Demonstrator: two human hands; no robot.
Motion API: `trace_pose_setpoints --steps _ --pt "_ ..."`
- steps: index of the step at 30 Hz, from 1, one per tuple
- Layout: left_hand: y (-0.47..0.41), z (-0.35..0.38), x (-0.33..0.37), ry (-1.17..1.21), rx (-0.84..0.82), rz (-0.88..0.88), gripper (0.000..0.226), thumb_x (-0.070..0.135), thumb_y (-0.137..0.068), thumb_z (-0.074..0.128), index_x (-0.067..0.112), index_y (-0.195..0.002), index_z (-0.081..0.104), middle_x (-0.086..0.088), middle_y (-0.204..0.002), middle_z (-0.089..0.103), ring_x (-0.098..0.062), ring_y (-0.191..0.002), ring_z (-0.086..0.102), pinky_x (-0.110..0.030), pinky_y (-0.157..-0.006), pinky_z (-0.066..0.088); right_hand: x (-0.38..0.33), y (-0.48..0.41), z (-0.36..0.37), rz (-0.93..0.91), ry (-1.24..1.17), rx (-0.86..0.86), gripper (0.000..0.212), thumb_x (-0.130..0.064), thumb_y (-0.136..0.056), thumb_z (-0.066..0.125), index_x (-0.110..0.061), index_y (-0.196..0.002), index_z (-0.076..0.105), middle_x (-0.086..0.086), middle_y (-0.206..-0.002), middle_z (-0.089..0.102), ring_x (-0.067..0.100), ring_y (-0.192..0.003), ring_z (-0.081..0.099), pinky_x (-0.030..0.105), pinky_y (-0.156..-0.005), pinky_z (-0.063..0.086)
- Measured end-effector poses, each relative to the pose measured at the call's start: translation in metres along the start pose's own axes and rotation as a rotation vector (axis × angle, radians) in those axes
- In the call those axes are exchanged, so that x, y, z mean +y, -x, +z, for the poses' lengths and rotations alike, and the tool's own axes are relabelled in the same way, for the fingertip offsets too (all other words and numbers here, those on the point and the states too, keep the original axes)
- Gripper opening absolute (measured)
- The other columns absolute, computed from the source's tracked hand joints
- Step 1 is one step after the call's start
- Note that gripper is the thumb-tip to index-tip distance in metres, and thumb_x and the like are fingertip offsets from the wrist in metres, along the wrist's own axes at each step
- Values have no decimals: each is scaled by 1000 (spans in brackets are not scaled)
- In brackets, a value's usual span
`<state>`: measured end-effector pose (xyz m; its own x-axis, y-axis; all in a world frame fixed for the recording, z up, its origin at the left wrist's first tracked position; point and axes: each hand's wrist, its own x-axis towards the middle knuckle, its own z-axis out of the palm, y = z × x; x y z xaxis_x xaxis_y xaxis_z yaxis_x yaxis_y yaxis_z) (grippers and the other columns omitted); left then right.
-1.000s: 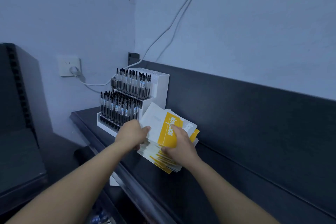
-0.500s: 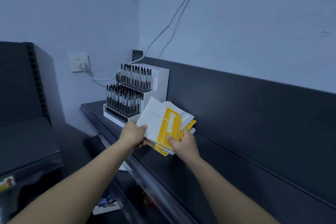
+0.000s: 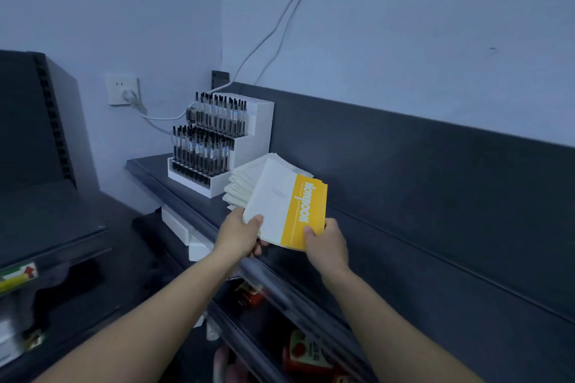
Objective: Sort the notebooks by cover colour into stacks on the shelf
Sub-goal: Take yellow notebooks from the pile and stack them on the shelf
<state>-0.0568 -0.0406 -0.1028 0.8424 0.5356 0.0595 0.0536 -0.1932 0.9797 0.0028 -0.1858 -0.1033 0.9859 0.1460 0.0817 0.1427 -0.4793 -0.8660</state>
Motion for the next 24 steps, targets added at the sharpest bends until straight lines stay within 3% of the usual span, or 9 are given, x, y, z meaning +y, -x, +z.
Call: trace_pose_setpoints --steps 7,10,13,19,24 --pt "51 9 -2 -100 -77 78 19 22 -100 44 16 -116 52 -7 -67 58 -14 -37 49 -21 -40 37 12 62 -28 -27 112 119 18 -26 -99 46 -14 -112 45 -1 -97 59 21 -86 58 39 -75 51" --pt "77 17 -2 -115 -117 92 18 23 -101 42 16 -113 52 -14 -80 64 -19 -51 53 -27 -46 45 22 90 -44 -16 144 165 21 -28 -99 46 -13 -114 45 3 -99 60 24 -87 59 42 -75 51" --pt "102 29 0 -144 -172 65 18 25 -102 39 15 -110 51 -16 -90 66 -18 -49 56 -22 -41 40 32 118 -63 22 170 207 22 -28 -99 46 -13 -115 45 4 -103 59 26 -91 57 38 -74 48" --pt "149 57 10 -166 -271 133 18 26 -102 37 14 -105 51 -17 -89 67 -21 -51 57 -32 -56 47 49 162 -108 62 196 286 27 -25 -97 48 -10 -119 47 7 -112 61 30 -102 58 34 -73 42" --pt "192 89 20 -157 -304 200 18 27 -102 38 16 -103 52 -4 -99 60 -24 -89 57 -34 -73 44 70 193 -150 100 231 339 31 -25 -97 49 -10 -123 46 9 -117 61 32 -106 57 32 -73 38"
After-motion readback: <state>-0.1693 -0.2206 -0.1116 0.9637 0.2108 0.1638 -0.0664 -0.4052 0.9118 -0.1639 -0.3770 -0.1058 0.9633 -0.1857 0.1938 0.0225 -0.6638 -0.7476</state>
